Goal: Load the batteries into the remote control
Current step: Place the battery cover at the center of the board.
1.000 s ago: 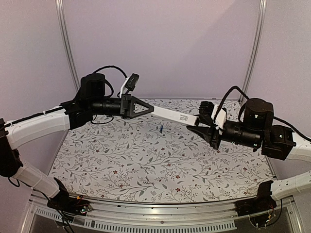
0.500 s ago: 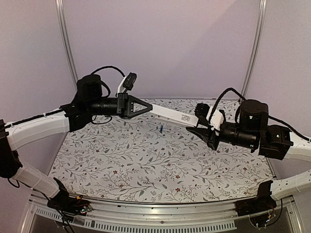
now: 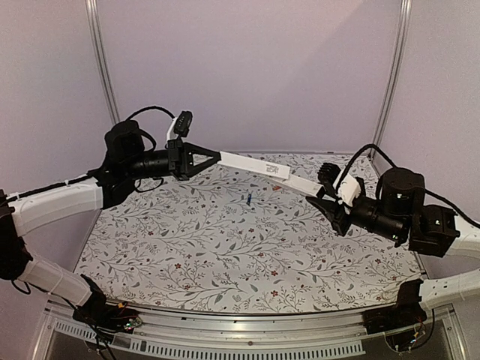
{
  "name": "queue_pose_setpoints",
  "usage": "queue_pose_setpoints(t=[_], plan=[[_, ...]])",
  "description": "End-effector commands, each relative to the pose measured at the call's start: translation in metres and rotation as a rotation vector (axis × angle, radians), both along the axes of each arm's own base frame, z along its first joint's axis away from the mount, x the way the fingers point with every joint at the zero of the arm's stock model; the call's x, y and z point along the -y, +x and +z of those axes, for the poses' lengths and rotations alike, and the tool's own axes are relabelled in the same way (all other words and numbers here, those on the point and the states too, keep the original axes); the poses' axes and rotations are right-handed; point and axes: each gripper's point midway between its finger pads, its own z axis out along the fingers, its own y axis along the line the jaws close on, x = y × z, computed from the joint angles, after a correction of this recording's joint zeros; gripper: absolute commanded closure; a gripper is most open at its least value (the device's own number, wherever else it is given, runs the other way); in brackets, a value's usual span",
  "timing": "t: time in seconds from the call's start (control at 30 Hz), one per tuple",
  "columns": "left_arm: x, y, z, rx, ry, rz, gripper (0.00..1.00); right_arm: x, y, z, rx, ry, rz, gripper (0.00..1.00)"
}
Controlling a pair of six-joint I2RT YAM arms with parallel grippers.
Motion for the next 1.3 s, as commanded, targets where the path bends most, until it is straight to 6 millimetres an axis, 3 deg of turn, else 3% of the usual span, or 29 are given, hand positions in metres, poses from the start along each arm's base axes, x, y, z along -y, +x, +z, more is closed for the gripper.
queue_pose_setpoints(t=[0.0, 0.1, 0.23, 0.4, 0.67, 1.03, 1.13, 1.27], plan=[[-0.019, 0.025, -0.016, -0.052, -0.008, 0.109, 1.0, 0.027, 0.006, -0.007, -0.027, 0.015, -0.123, 1.0], [-0.032, 0.043, -0.046, -0.118, 0.026, 0.191, 1.0, 0.04, 0.004, -0.006, -0.039, 0.014, -0.156, 1.0], [-0.047, 0.06, -0.104, -0.234, 0.109, 0.299, 1.0, 0.041, -0.006, -0.002, -0.063, 0.024, -0.103, 1.0], [-0.057, 0.061, -0.181, -0.37, 0.239, 0.34, 1.0, 0.027, -0.018, -0.002, -0.099, 0.024, -0.007, 1.0], [-0.078, 0.062, -0.261, -0.507, 0.404, 0.413, 1.0, -0.004, -0.034, -0.015, -0.195, 0.006, 0.145, 1.0], [-0.097, 0.056, -0.316, -0.635, 0.488, 0.463, 0.97, -0.031, -0.047, -0.021, -0.233, -0.028, 0.282, 1.0], [-0.098, 0.054, -0.32, -0.657, 0.486, 0.455, 0.71, -0.034, -0.052, -0.022, -0.24, -0.031, 0.314, 1.0], [-0.1, 0.059, -0.299, -0.595, 0.469, 0.461, 0.43, -0.034, -0.058, -0.024, -0.239, -0.04, 0.353, 1.0]])
